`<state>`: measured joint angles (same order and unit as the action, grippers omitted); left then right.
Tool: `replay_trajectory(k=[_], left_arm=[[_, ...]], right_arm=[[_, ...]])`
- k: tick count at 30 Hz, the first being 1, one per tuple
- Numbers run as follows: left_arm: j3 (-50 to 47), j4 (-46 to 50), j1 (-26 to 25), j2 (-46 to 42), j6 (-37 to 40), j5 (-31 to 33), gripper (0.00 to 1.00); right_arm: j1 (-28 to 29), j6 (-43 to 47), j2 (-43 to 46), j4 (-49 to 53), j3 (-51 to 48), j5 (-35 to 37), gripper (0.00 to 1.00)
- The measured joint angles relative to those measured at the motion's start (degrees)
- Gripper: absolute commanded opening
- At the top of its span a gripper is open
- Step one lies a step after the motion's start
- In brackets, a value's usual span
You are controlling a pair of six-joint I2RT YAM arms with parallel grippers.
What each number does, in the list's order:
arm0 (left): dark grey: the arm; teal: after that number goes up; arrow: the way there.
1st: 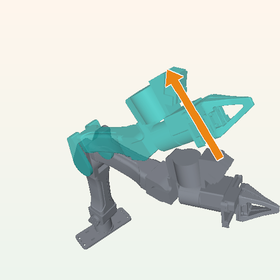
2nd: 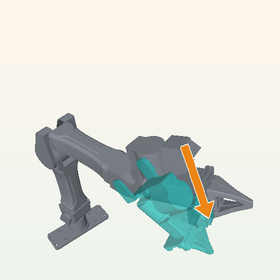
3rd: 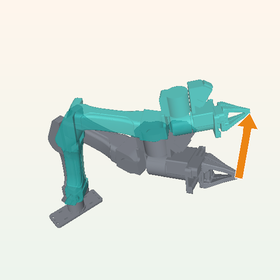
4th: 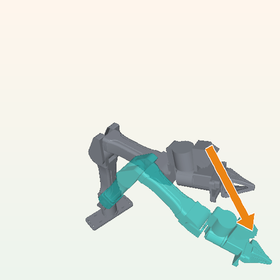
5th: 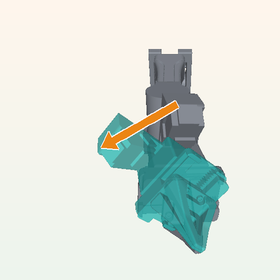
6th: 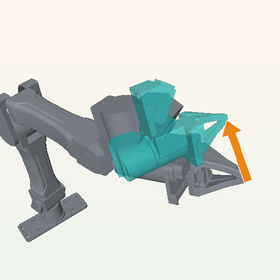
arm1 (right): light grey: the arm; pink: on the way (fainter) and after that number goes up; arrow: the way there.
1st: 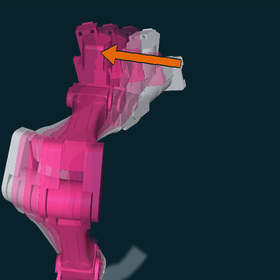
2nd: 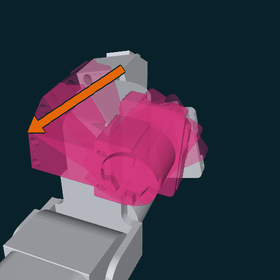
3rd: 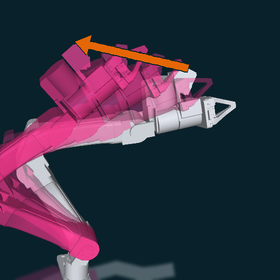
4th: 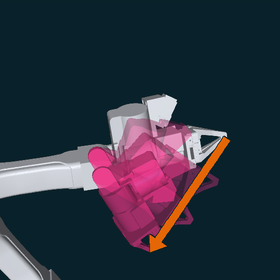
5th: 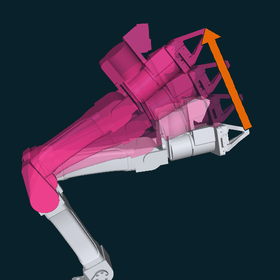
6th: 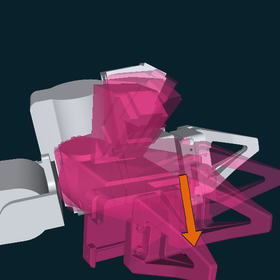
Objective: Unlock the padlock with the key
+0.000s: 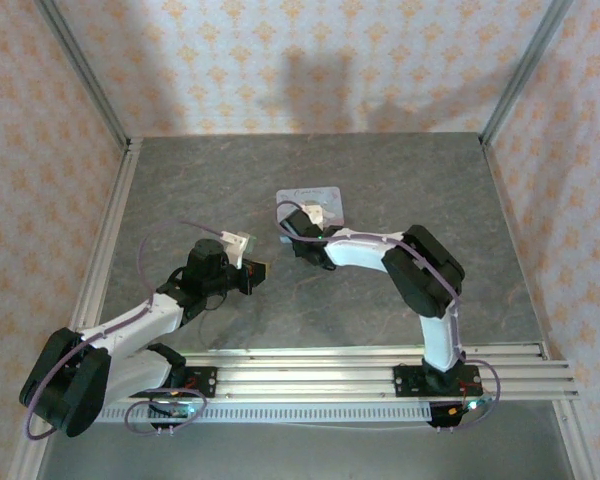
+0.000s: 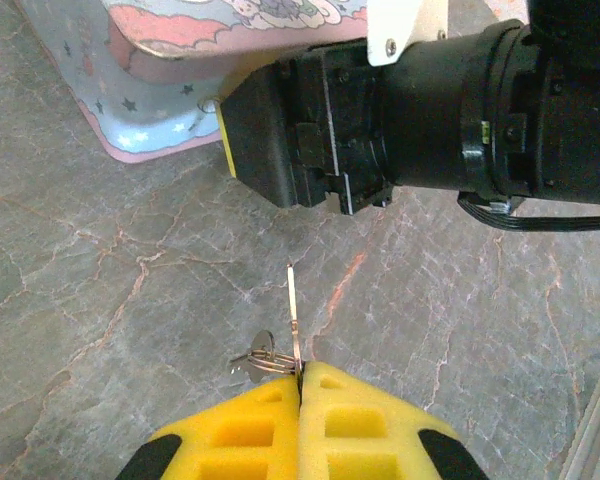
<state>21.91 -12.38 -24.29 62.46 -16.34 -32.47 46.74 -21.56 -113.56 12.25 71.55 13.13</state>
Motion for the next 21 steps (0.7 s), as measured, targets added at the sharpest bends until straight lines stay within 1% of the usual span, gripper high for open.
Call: replay_trajectory(k=[5, 9, 12, 15, 17, 21], left_arm=[[0.0, 1.0, 0.0, -1.0, 0.2, 0.0, 0.00], [0.0, 1.8, 0.0, -2.1, 0.4, 0.0, 0.00], [-0.2, 1.9, 0.0, -2.9, 0.4, 0.0, 0.00], [-1.4, 1.5, 0.0, -4.2, -0.2, 0.0, 0.00], [-2.2, 1.4, -0.1, -5.6, -0.8, 0.2, 0.00], [-4.3, 1.7, -1.4, -12.8, -1.8, 2.8, 0.00]], right_arm=[[0.0, 0.3, -1.1, 0.6, 1.2, 0.5, 0.35], [-0.2, 0.7, -1.6, 0.6, 1.7, 0.4, 0.15], [-0.7, 1.0, -1.6, -0.1, 1.8, -0.1, 0.05], [-1.4, 1.4, -1.6, -1.0, 1.8, -1.6, 0.00], [-2.0, 1.5, -1.5, -1.5, 1.7, -3.1, 0.00], [-3.6, 1.6, 0.8, -2.8, -0.6, -7.9, 0.00]])
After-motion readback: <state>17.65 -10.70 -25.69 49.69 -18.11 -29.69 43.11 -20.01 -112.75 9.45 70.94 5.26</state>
